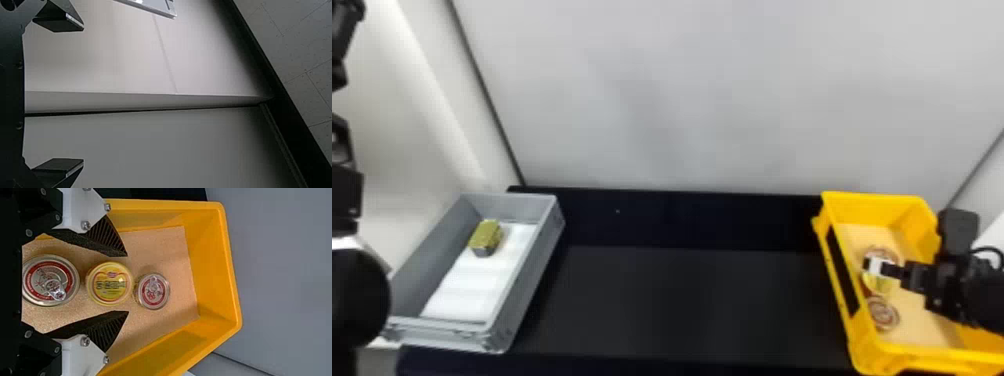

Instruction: Pick up the round yellow can and place it in the yellow rectangular box

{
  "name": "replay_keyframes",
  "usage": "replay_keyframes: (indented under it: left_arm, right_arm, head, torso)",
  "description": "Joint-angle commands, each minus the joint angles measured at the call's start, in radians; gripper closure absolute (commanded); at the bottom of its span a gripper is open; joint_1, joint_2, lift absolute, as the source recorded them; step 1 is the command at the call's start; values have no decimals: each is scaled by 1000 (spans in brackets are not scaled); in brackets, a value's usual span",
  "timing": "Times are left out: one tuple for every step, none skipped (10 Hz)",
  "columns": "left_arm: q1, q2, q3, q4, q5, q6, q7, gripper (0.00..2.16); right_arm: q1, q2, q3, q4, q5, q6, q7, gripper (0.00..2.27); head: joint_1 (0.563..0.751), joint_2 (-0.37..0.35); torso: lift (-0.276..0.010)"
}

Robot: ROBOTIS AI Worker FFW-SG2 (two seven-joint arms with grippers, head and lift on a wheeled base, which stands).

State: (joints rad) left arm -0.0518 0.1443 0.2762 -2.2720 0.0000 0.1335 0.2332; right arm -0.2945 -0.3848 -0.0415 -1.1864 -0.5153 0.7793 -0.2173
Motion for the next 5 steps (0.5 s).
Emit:
replay_keyframes:
  left_arm:
    - [1, 0, 0, 0, 0, 0, 0, 73]
    - [1, 0, 0, -1, 0, 0, -1, 73]
    - [1, 0, 0, -1, 0, 2, -1, 73]
    - [0, 0, 0, -1, 0, 3, -1, 73]
    - [0, 0, 2, -1, 0, 5, -1, 73]
  right_arm:
    - [1, 0, -3, -12, 4, -4, -8, 277]
    - [5, 0, -4, -16, 4, -13, -2, 154]
    - [11, 0, -6, -27, 3, -23, 3, 177]
    - [28, 0, -11, -95, 4, -27, 3, 188]
    - [46, 1, -8, -203, 9, -29, -31, 185]
  head:
    - [694, 54]
    - [694, 54]
    - [694, 54]
    - [694, 54]
    - [694, 54]
  torso:
    - [-3]
    - [-3]
    - [-3]
    - [-3]
    - [-3]
